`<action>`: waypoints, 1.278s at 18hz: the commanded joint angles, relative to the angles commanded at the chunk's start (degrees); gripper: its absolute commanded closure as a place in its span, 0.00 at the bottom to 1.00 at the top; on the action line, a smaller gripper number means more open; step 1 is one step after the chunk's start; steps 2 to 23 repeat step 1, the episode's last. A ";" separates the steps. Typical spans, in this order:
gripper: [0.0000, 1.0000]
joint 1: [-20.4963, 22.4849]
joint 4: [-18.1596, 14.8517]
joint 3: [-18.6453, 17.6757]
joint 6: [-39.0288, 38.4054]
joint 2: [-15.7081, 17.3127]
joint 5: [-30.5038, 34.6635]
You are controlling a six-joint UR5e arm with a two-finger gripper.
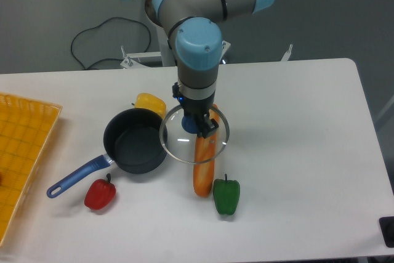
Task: Open the lid
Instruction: 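Lift the glass lid off the saucepan and carry it over the bread loaf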
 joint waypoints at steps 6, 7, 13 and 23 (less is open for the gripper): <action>0.49 0.00 0.00 0.00 0.09 0.09 0.09; 0.49 0.00 0.00 0.00 0.09 0.09 0.09; 0.49 0.00 0.00 0.00 0.09 0.09 0.09; 0.49 0.00 0.00 0.00 0.09 0.09 0.09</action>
